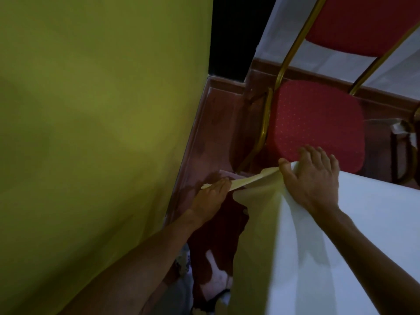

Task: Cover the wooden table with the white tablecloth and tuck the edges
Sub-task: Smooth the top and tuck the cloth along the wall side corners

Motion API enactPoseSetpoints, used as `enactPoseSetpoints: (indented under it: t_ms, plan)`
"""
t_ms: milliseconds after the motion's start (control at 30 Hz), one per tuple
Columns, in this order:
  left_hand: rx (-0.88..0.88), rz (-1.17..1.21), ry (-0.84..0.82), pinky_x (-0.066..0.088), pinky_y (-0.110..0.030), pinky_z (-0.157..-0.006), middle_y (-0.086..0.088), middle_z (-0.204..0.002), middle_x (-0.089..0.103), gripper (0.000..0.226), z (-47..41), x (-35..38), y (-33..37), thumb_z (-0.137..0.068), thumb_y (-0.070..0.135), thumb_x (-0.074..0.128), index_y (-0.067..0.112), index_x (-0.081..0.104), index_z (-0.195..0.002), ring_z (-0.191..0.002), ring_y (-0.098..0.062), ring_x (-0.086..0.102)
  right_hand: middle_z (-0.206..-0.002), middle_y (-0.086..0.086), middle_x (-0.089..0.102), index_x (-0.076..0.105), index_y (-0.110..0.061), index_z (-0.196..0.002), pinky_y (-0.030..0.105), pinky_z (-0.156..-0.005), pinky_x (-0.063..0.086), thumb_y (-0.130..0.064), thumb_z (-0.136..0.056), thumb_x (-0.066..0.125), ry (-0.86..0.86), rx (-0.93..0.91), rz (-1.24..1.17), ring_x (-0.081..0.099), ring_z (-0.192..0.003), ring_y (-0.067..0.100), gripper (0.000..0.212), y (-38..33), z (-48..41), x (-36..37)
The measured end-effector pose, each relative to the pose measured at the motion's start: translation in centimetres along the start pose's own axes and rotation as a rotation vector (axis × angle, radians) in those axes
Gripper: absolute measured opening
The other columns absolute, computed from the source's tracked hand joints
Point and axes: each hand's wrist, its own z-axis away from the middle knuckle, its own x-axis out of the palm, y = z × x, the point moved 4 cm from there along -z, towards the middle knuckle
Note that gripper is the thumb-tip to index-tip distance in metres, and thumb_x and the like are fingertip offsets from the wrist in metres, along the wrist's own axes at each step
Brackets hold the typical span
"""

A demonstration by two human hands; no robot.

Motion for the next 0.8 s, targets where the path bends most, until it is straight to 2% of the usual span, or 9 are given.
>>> enactPoseSetpoints:
  t_ms: [200, 267, 367, 400, 467, 533, 600, 700, 800]
  plan:
    - [-0.019, -0.041, 0.011, 0.061, -0.027, -0.072, -0.012, -0.124, 0.07, 0.048, 0.2, 2.1, -0.8, -0.08, 0.002, 0.046, 0.003, 0.062, -0.125, -0.109, -0.018, 0.071, -0.155, 0.016, 0.046, 0.051, -0.002, -0.144, 0.056, -0.124, 0.017, -0.057, -0.092, 0.028, 0.028, -0.009, 0.009, 0.028, -0.152, 0.034, 0.079, -0.4, 0.5, -0.2]
    - [-0.025, -0.041, -0.025, 0.059, -0.024, -0.068, -0.01, -0.119, 0.072, 0.051, 0.7, 2.5, -1.3, -0.07, 0.0, 0.064, 0.005, 0.066, -0.121, -0.101, -0.017, 0.073, -0.156, 0.016, 0.044, 0.05, -0.002, -0.145, 0.056, -0.124, 0.017, -0.056, -0.092, 0.028, 0.02, -0.005, 0.011, 0.026, -0.153, 0.034, 0.079, -0.4, 0.5, -0.2]
    - [-0.146, -0.146, -0.119, 0.054, -0.021, -0.06, -0.005, -0.103, 0.076, 0.05, 2.2, 4.0, -2.8, -0.058, 0.003, 0.069, 0.009, 0.074, -0.108, -0.081, -0.013, 0.075, -0.158, 0.015, 0.042, 0.047, -0.004, -0.147, 0.056, -0.125, 0.015, -0.056, -0.091, 0.028, 0.014, 0.001, 0.009, 0.024, -0.154, 0.033, 0.079, -0.3, 0.4, -0.2]
    - [-0.215, -0.162, -0.144, 0.056, -0.024, -0.064, -0.007, -0.106, 0.075, 0.05, 3.1, 5.0, -3.9, -0.063, 0.002, 0.068, 0.008, 0.071, -0.112, -0.086, -0.016, 0.074, -0.159, 0.015, 0.041, 0.047, -0.004, -0.148, 0.056, -0.125, 0.015, -0.056, -0.092, 0.028, 0.015, 0.002, 0.008, 0.024, -0.154, 0.032, 0.079, -0.3, 0.4, -0.2]
    - [-0.388, -0.136, -0.188, 0.057, -0.036, -0.088, -0.017, -0.129, 0.065, 0.061, 5.4, 7.0, -6.1, -0.078, 0.003, 0.071, 0.001, 0.054, -0.137, -0.115, -0.03, 0.066, -0.159, 0.015, 0.042, 0.046, -0.004, -0.149, 0.055, -0.125, 0.015, -0.055, -0.092, 0.03, 0.019, 0.009, 0.006, 0.025, -0.153, 0.032, 0.078, -0.3, 0.4, -0.2]
    - [-0.45, -0.09, -0.184, 0.034, -0.047, -0.117, -0.025, -0.155, 0.037, 0.079, 6.5, 8.4, -6.6, -0.084, 0.006, 0.065, -0.004, 0.028, -0.153, -0.143, -0.041, 0.04, -0.158, 0.014, 0.042, 0.045, -0.004, -0.149, 0.055, -0.125, 0.015, -0.053, -0.091, 0.031, 0.019, 0.015, 0.008, 0.026, -0.153, 0.032, 0.077, -0.4, 0.3, -0.2]
    - [-0.351, 0.08, -0.089, 0.016, -0.045, -0.124, -0.022, -0.163, 0.021, 0.081, 5.3, 7.6, -4.3, -0.089, 0.016, 0.061, -0.006, 0.019, -0.155, -0.152, -0.037, 0.022, -0.159, 0.014, 0.042, 0.043, -0.004, -0.15, 0.054, -0.125, 0.015, -0.053, -0.091, 0.032, 0.012, 0.023, 0.008, 0.025, -0.153, 0.031, 0.077, -0.5, 0.3, -0.2]
    - [-0.189, 0.37, 0.161, 0.016, -0.035, -0.126, -0.015, -0.165, 0.021, 0.08, 1.2, 3.1, 1.0, -0.093, 0.026, 0.062, -0.002, 0.022, -0.156, -0.155, -0.026, 0.016, -0.159, 0.013, 0.042, 0.043, -0.004, -0.15, 0.053, -0.126, 0.014, -0.053, -0.09, 0.032, 0.013, 0.03, 0.002, 0.025, -0.153, 0.031, 0.078, -0.6, 0.3, -0.3]
    - [-0.108, 0.532, 0.228, 0.01, -0.029, -0.127, -0.009, -0.167, 0.017, 0.082, -3.2, -0.5, 5.6, -0.094, 0.021, 0.065, 0.005, 0.017, -0.159, -0.156, -0.018, 0.009, -0.158, 0.013, 0.042, 0.044, -0.003, -0.149, 0.054, -0.125, 0.014, -0.052, -0.089, 0.032, 0.02, 0.026, 0.003, 0.026, -0.153, 0.032, 0.079, -0.6, 0.4, -0.3]
